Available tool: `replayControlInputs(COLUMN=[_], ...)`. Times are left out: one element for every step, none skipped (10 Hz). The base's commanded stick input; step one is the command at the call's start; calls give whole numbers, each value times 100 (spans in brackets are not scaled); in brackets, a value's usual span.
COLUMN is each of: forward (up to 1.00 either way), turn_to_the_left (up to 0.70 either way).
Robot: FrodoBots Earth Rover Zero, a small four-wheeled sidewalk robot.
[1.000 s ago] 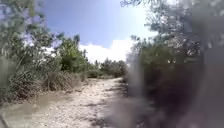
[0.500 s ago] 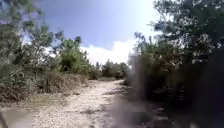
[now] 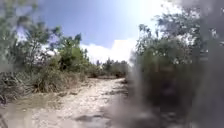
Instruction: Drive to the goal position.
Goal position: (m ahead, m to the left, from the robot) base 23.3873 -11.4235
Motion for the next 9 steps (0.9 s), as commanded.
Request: replayControlInputs(forward=[60, 60, 60, 60, 60, 60, 60, 60, 60], turn_to_the_left=[1, 1, 1, 1, 1, 1, 1, 1, 1])
